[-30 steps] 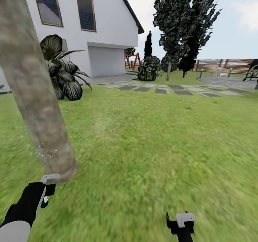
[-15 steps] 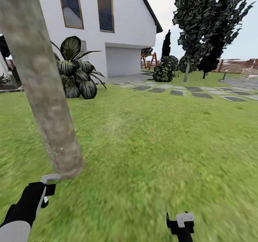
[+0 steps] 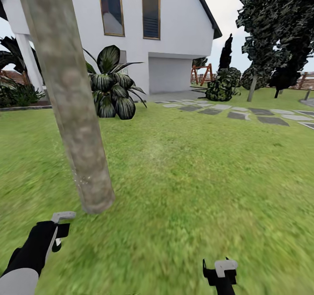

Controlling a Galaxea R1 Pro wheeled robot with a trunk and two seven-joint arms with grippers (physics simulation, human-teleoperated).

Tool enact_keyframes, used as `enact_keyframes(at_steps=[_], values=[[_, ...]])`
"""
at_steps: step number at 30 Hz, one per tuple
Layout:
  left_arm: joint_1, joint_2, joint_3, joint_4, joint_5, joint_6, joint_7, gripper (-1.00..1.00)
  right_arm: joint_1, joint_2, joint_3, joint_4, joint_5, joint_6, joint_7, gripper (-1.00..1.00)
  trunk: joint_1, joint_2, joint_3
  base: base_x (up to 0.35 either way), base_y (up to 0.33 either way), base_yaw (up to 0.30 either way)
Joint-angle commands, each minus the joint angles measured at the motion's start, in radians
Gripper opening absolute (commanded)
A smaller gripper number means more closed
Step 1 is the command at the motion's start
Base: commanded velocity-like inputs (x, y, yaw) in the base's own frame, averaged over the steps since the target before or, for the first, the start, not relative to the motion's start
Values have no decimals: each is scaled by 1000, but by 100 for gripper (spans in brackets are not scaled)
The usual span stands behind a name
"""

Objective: In the garden, pick up the pesticide atomizer on the floor and spray pesticide onto both trees until each tree trunk is fully covered.

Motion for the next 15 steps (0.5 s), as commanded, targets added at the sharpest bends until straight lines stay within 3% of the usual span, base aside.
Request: enact_keyframes(at_steps=[1,4,6,8,12,15], values=[[-6,-2,1,-3,-12,4,-15,-100,-1,0,1,1,10,1,-10,100,0,0,-1,1,-1,277],[-13,-1,-2,-6,-13,6,-66,-100,-1,0,1,1,10,0,-10,100,0,0,-1,0,0,278],[-15,2,-16,-18,-14,12,-158,-100,-1,0,1,1,10,1,-10,100,0,0,-1,0,0,278],[-21,-1,-40,-62,-18,17,-213,-100,-1,0,1,1,10,0,-10,100,0,0,-1,0,0,275],[-66,-4,-100,-118,-23,68,-228,-100,-1,0,1,0,10,0,-10,100,0,0,-1,0,0,95],[-145,-4,-119,-119,-26,133,-210,-100,-1,-1,1,0,10,0,-10,100,0,0,-1,0,0,11]])
